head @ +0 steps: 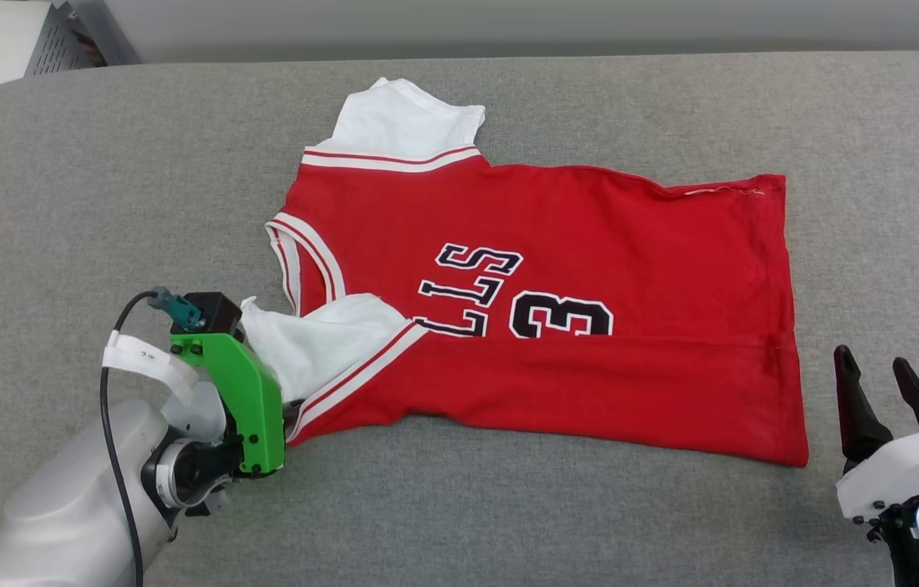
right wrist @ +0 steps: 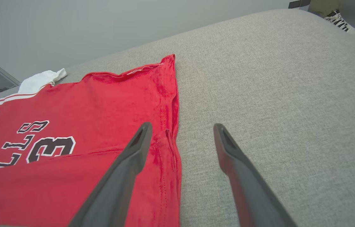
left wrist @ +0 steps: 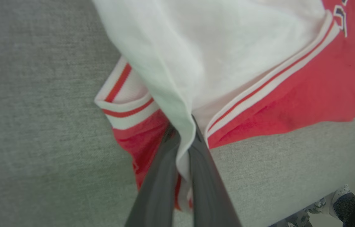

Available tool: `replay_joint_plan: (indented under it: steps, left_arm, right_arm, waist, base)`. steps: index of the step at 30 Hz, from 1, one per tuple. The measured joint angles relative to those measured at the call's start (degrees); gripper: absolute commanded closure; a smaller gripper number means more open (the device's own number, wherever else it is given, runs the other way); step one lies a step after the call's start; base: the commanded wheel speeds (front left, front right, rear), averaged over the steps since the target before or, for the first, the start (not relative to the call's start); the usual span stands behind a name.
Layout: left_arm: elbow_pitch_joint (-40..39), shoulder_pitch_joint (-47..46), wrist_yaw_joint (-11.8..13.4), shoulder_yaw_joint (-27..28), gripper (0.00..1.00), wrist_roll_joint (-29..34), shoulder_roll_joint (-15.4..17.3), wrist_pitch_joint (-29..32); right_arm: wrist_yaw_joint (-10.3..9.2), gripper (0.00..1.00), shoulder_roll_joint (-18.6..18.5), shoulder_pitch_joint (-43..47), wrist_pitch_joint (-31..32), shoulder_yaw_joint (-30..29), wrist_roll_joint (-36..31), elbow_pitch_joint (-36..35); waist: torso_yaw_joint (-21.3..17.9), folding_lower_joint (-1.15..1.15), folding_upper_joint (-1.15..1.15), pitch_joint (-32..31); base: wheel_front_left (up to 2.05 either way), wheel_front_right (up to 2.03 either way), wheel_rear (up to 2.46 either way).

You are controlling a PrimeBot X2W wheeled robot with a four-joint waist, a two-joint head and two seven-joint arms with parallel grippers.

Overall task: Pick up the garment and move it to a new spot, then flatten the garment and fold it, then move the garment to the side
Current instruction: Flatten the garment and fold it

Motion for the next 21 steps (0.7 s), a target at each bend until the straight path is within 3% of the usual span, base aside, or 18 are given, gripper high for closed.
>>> replay_joint_plan:
  steps: [5, 14, 21]
  left_arm:
    - [-3.99, 0.02, 0.44, -0.64, 1.0, 1.91, 1.11, -1.45]
    - [-14.91, 0.76, 4.83, -0.25, 1.0, 3.88, 5.72, -2.44]
    - [-19.5, 1.32, 6.61, -0.01, 1.0, 4.21, 7.04, -2.3]
  right_arm:
    - [0.0, 0.0, -0.98, 0.09, 8.99, -0.52, 2.1, 1.03]
    - [0.0, 0.0, -5.35, 0.16, 27.4, 0.53, 5.21, 1.44]
    - [0.0, 0.0, -6.34, -1.81, 32.96, 3.93, 5.84, 3.24]
  waist:
    - [0.27, 0.0, 0.0, -1.33]
    - [1.44, 0.0, 0.0, -2.2]
    - [2.35, 0.0, 0.0, -0.74]
  base:
    - [0.0, 0.0, 0.0]
    - [0.0, 0.0, 0.0]
    - [0.0, 0.0, 0.0]
